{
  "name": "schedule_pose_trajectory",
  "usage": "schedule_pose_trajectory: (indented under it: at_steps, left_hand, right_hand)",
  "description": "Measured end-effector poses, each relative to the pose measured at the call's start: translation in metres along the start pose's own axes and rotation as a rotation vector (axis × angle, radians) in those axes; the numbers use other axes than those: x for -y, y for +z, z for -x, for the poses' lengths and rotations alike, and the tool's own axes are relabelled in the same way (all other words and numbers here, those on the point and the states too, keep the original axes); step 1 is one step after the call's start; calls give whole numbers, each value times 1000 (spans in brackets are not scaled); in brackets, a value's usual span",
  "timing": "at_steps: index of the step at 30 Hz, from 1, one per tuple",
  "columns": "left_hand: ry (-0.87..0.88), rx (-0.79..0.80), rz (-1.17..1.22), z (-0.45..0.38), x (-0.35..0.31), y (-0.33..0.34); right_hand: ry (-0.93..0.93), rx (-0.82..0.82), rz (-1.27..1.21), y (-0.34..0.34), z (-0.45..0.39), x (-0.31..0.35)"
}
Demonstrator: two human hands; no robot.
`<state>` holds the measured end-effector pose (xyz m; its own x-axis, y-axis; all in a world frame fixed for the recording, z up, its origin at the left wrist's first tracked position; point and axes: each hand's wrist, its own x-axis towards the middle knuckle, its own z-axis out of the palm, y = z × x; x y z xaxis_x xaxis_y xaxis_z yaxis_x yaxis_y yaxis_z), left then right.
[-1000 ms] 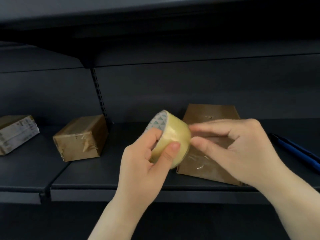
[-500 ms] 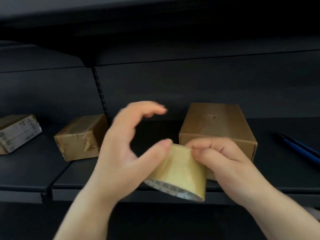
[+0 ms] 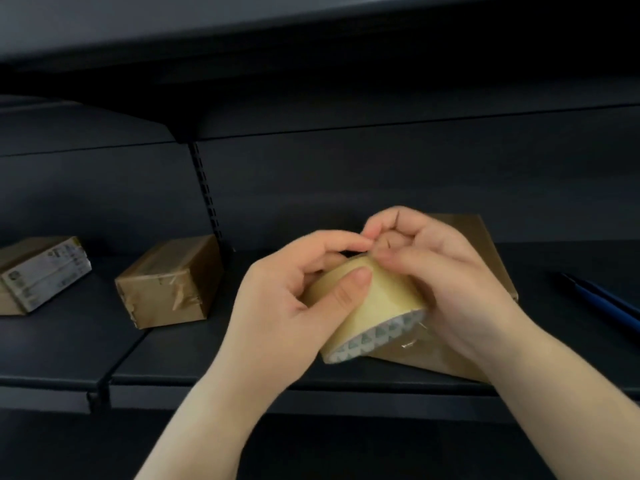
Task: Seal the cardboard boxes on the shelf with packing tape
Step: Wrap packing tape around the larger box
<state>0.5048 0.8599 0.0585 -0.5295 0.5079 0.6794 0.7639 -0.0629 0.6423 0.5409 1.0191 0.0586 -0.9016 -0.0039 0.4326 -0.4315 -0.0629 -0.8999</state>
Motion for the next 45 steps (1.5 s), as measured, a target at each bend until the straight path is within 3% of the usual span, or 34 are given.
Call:
schedule_pose_trajectory:
  at_steps: [5,8,10,12,14,16,19,22,26,33,45]
  left_hand:
    - [199,-42,-220,4,3,-4]
    - [260,25,-128,6,3,-8]
    - [100,67,119,8,4,-7]
    - [-137,219,422,9,6,-6]
    - [-247,342,500,9,9,-6]
    - [-257,304,443,8,9,-5]
    - [-273,122,261,6,5,4]
    - [-273,8,22,3,1,13]
    - [-216,-33,-159,3,-2,19]
    - [-153,-40,-354,5,8,24]
    - [-138,-75,-410,7,13,16]
  right_hand:
    - [20,147,-98,-4,-5,5]
    - [36,247,-94,-8,-6,11]
    - [18,274,-94,-8,-8,13]
    - [3,262,-69,-6,-11,12]
    - [-51,197,43,-4,-11,9]
    - [-194,42,284,-3,-6,3]
    - [-461,-226,710,2,4,-7]
    - [-612,-313,856,9,12,-11]
    - [-697,-338,822,10,16,-9]
    - [-609,-240,828,4,9,-9]
    - [-722,-314,717,12,-1,-31]
